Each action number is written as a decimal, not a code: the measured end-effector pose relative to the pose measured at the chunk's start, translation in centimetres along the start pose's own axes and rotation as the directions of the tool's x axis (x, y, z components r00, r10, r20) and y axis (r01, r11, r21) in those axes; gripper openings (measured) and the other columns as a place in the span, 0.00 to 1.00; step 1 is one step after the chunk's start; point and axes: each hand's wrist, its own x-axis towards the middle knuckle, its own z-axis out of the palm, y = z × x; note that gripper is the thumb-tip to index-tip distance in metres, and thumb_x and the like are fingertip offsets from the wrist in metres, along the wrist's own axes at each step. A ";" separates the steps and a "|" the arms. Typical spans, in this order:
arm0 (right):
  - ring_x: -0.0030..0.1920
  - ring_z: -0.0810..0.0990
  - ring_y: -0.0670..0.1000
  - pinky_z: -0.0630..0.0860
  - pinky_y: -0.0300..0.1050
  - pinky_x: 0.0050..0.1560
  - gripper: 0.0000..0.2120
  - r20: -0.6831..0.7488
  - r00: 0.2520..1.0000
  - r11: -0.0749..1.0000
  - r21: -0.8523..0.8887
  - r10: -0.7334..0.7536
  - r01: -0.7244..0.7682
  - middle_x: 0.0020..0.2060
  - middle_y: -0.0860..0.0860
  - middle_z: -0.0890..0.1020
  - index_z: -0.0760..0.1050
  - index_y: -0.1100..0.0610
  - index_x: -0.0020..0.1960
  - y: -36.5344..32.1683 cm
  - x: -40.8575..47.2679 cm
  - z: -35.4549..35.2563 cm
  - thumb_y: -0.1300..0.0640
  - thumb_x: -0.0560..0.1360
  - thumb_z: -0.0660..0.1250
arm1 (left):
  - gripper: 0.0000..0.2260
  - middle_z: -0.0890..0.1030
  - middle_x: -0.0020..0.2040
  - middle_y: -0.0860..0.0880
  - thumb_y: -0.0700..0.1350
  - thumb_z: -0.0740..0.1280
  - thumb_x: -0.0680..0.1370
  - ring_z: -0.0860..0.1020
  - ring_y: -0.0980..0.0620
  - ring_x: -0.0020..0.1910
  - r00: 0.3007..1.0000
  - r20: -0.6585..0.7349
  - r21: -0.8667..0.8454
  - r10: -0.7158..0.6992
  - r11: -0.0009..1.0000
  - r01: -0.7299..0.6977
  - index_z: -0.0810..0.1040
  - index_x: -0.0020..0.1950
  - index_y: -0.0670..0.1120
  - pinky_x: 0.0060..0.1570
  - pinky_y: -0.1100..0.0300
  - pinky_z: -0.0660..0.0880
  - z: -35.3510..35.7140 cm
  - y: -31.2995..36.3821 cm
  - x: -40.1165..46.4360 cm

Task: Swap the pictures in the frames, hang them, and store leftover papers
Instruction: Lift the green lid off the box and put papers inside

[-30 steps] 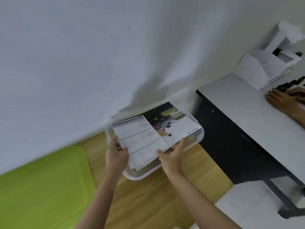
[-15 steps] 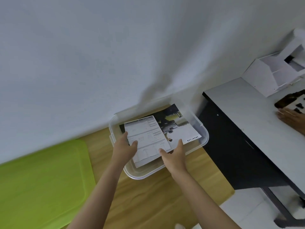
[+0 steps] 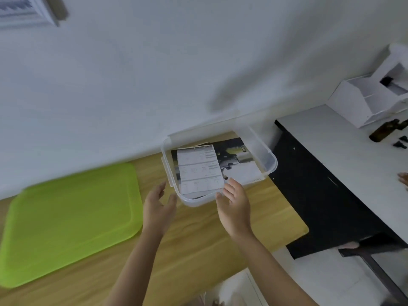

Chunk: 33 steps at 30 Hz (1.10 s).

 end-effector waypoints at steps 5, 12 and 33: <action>0.54 0.77 0.39 0.72 0.33 0.58 0.18 0.115 0.993 0.999 0.040 -0.023 0.019 0.53 0.45 0.78 0.69 0.52 0.64 0.4 -3.3 4.1 0.62 0.76 0.65 | 0.20 0.77 0.63 0.44 0.40 0.68 0.74 0.74 0.47 0.61 0.995 -0.080 -0.008 -0.064 0.998 0.064 0.72 0.66 0.42 0.61 0.52 0.70 -4.3 -3.7 -1.4; 0.56 0.77 0.45 0.73 0.39 0.59 0.22 0.267 0.963 0.989 -0.134 -0.030 0.067 0.55 0.49 0.77 0.66 0.54 0.68 0.2 -5.0 12.8 0.60 0.76 0.66 | 0.21 0.75 0.65 0.43 0.42 0.68 0.75 0.72 0.45 0.65 0.968 -0.174 0.058 -0.182 0.979 0.194 0.70 0.67 0.41 0.62 0.50 0.70 -14.0 -8.8 -0.1; 0.71 0.56 0.58 0.57 0.44 0.71 0.70 0.385 0.909 0.775 -0.619 0.157 0.128 0.65 0.58 0.54 0.37 0.55 0.77 1.9 -3.4 24.0 0.49 0.52 0.84 | 0.27 0.72 0.63 0.36 0.52 0.69 0.71 0.70 0.37 0.63 0.853 -0.283 0.250 -0.439 0.825 0.507 0.68 0.69 0.49 0.62 0.44 0.70 -30.2 -19.1 5.0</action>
